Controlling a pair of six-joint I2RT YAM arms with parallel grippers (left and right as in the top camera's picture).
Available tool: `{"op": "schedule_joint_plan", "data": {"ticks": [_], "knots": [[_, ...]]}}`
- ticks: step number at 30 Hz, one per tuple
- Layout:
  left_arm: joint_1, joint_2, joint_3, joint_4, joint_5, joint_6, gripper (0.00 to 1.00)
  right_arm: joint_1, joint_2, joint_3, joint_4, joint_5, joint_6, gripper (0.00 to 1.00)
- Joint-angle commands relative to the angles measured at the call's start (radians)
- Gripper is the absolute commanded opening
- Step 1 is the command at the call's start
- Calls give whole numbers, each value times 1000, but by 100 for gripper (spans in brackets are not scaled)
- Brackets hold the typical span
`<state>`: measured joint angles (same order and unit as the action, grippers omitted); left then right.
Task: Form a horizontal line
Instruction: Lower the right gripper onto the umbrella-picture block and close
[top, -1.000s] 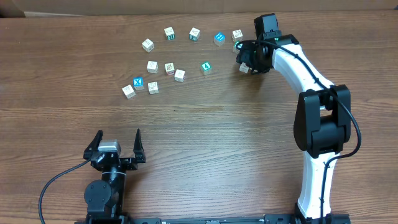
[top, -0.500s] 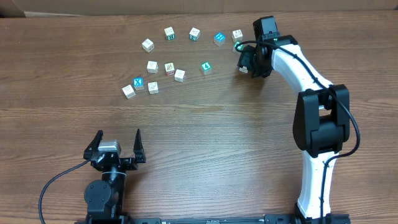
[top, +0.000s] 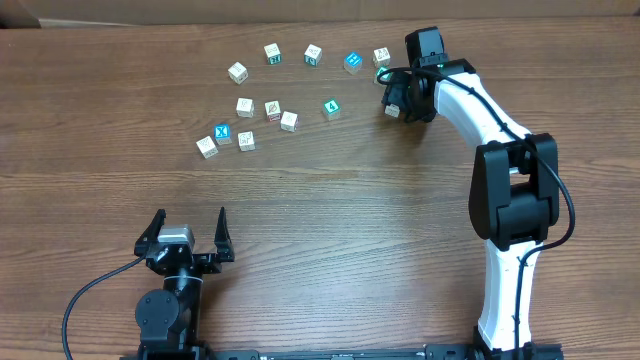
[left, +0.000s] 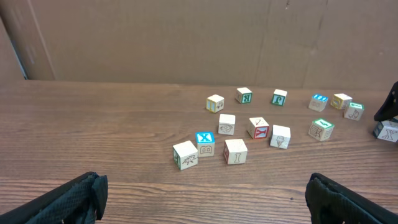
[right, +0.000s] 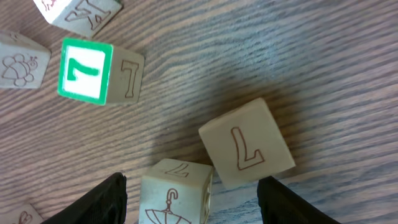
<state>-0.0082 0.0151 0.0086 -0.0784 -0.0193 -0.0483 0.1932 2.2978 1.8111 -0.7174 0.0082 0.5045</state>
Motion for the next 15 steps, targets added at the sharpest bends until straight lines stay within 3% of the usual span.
{"op": "schedule_joint_plan", "data": {"ticks": [1,9,15], "knots": [[-6,-10,-3,3,-6,19,99,26,9,-19,9,19,-8,64],[-6,-10,-3,3,-6,19,100,93,9,-19,10,244,-11,64],[-6,-10,-4,3,-6,19,100,98,9,-19,14,260,-11,64]]}}
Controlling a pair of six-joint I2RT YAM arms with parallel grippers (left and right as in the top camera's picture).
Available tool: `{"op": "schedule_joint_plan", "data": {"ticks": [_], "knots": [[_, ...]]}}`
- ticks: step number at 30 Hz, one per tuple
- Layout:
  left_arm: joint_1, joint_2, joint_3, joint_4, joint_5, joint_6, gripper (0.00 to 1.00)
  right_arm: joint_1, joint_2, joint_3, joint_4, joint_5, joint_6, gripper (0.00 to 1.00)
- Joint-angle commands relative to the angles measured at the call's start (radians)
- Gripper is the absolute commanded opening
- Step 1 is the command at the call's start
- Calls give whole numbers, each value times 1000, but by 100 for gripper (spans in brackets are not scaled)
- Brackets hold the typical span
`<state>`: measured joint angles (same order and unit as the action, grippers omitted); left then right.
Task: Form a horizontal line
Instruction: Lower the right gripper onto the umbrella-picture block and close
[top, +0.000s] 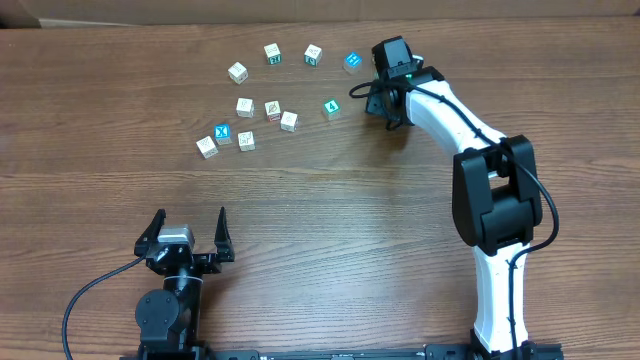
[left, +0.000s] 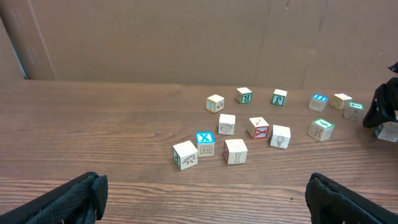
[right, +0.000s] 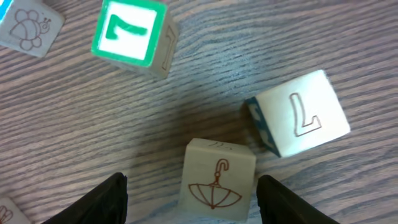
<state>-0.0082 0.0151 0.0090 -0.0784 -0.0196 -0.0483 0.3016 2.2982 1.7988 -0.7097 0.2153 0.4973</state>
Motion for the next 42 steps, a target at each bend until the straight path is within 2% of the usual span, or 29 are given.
{"op": "schedule_joint_plan", "data": {"ticks": [1,5,8,10,11,19,26,34,38,42], "knots": [[-6,-10,-4,3,-6,19,100,-10,9,-6,6,53,-3,64],[-6,-11,-4,3,-6,19,100,-10,9,-7,6,52,-3,66],[-6,-10,-4,3,-6,19,100,-10,9,-6,6,32,-4,81],[-6,-10,-4,3,-6,19,99,-10,9,-6,7,31,-3,98],[-6,-10,-4,3,-6,19,100,-10,9,-6,12,30,-3,100],[-6,-10,-4,3,-6,19,100,-11,9,-6,20,27,-3,99],[-6,-10,-4,3,-6,19,100,-11,9,-6,16,27,-3,90],[-6,-10,-4,3,-6,19,100,-10,9,-7,11,8,-3,84],[-6,-10,-4,3,-6,19,99,-10,9,-7,5,8,-3,76],[-6,-10,-4,3,-6,19,100,-10,9,-9,5,8,-3,73]]}}
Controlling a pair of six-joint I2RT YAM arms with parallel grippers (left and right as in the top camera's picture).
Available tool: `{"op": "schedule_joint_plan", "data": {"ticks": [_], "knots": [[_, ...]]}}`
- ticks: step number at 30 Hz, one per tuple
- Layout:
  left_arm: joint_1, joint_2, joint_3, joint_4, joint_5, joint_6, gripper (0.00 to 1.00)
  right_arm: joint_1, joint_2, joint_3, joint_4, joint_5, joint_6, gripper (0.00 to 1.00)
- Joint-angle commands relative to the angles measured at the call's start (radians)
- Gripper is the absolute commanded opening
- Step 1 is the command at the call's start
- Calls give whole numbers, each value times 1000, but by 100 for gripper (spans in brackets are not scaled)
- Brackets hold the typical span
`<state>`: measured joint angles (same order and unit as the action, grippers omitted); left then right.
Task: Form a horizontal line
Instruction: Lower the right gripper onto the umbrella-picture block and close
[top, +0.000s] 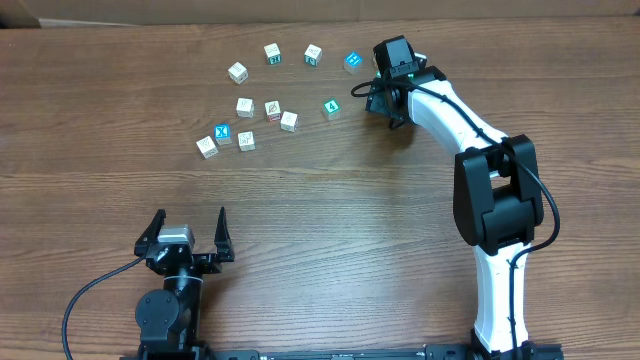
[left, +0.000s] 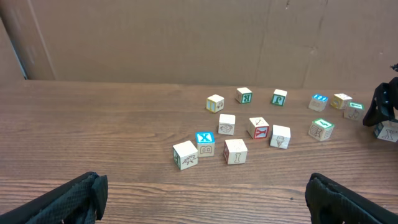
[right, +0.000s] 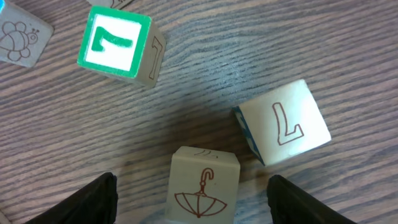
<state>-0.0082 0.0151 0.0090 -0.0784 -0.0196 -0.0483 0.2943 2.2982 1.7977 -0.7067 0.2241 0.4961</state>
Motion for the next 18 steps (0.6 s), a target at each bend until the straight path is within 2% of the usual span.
{"op": "schedule_joint_plan", "data": {"ticks": [1,8,14,18], "knots": [[-6,-10,-4,3,-6,19,100,-3,10,-8,3,0,-2,72],[-6,-10,-4,3,-6,19,99,-3,10,-12,10,0,-2,64],[-6,-10,-4,3,-6,19,100,-3,10,-12,16,1,-2,64],[-6,-10,-4,3,-6,19,100,-4,10,-12,25,11,-2,58]]}}
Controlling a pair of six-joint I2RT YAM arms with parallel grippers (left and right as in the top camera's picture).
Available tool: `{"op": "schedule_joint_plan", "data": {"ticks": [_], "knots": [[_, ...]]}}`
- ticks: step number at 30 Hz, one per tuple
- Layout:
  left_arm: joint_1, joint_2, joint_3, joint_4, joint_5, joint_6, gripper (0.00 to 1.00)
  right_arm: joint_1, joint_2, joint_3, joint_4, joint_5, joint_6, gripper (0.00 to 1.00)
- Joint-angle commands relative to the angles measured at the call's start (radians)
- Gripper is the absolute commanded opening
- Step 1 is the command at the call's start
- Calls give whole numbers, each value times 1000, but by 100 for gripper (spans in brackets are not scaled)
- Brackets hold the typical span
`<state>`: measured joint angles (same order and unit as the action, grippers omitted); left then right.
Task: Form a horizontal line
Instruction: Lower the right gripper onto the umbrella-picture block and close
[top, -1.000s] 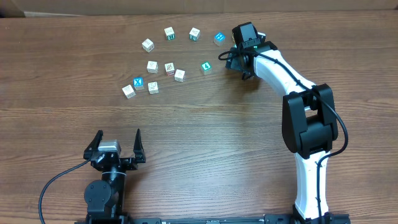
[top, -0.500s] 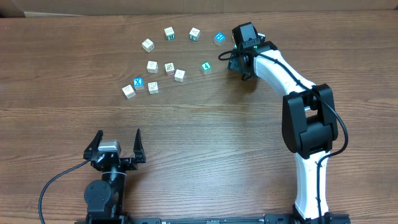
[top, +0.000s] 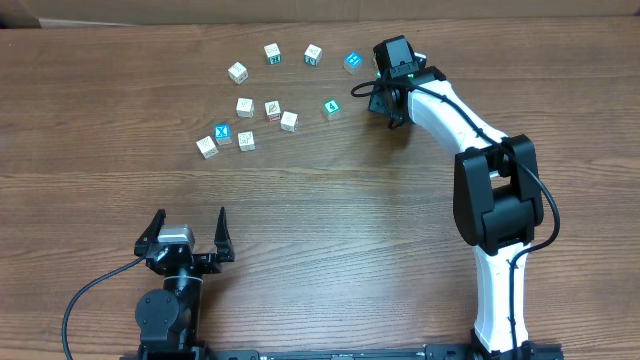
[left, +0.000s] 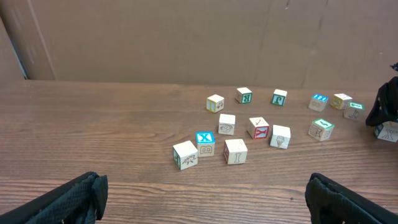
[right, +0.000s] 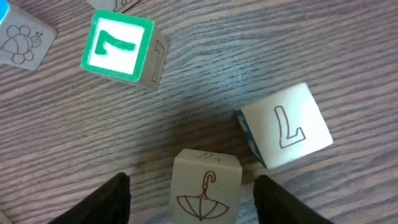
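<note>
Several small wooden letter and picture blocks lie scattered at the table's far side, among them a white block (top: 237, 72), a blue X block (top: 223, 133) and a teal block (top: 331, 107). My right gripper (top: 386, 98) hangs low over the right end of the scatter. In the right wrist view it (right: 194, 202) is open, with an umbrella block (right: 205, 190) between its fingers, untouched on both sides. An L block (right: 286, 124) lies just right of it and a green 7 block (right: 118, 46) farther off. My left gripper (left: 202, 205) stands open near the table's front, nothing in it.
A brown cardboard wall (left: 186, 37) runs behind the table's far edge. The right arm (top: 500, 190) reaches from the front right up to the blocks. Bare wood (top: 330, 220) lies between the blocks and the left gripper.
The right gripper's fingers stand a little nearer to the umbrella block on each side. The blocks and the left arm have not moved.
At first the right gripper was open farther right, over the L block, with the umbrella block at its left finger. Half a second later it stood to the left with the umbrella block centred and the L block turned. It has stayed there, open.
</note>
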<state>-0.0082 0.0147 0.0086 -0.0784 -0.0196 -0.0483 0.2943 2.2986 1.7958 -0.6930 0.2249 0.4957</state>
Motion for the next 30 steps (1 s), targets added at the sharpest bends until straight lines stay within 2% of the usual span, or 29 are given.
{"op": "schedule_joint_plan", "data": {"ticks": [1,6,8,25,30], "knots": [[-6,-10,-3,3,-6,19,100,-4,10,-10,13,10,-2,58],[-6,-10,-4,3,-6,19,99,-4,10,-10,23,11,-42,57],[-6,-10,-4,3,-6,19,99,-4,10,-10,27,11,-55,54],[-6,-10,-3,3,-6,19,100,-14,31,-10,48,53,-55,53],[-6,-10,-3,3,-6,19,99,-15,32,-10,48,47,-55,42]]}}
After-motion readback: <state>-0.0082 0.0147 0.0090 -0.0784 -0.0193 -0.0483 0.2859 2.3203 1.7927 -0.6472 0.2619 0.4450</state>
